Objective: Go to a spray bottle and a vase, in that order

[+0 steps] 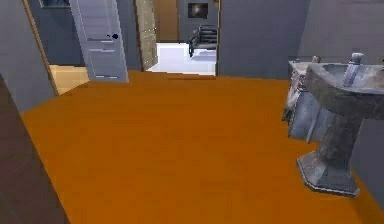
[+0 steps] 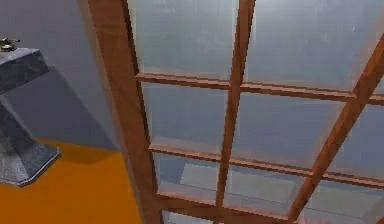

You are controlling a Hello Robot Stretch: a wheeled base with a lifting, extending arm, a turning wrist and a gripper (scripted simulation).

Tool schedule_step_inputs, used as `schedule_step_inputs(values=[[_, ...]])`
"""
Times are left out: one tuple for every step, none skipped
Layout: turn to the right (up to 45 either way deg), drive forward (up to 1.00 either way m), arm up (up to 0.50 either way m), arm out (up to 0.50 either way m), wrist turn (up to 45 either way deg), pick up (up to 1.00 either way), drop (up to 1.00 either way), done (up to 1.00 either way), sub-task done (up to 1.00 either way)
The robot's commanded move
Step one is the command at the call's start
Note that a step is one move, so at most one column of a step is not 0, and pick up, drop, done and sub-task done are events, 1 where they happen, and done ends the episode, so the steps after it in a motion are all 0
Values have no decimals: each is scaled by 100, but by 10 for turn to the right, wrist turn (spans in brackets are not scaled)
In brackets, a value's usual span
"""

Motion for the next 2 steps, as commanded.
schedule_step_inputs(values=[[-90, 0, 0, 0, 0, 0, 0, 0, 0], [0, 70, 0, 0, 0, 0, 0, 0, 0]])
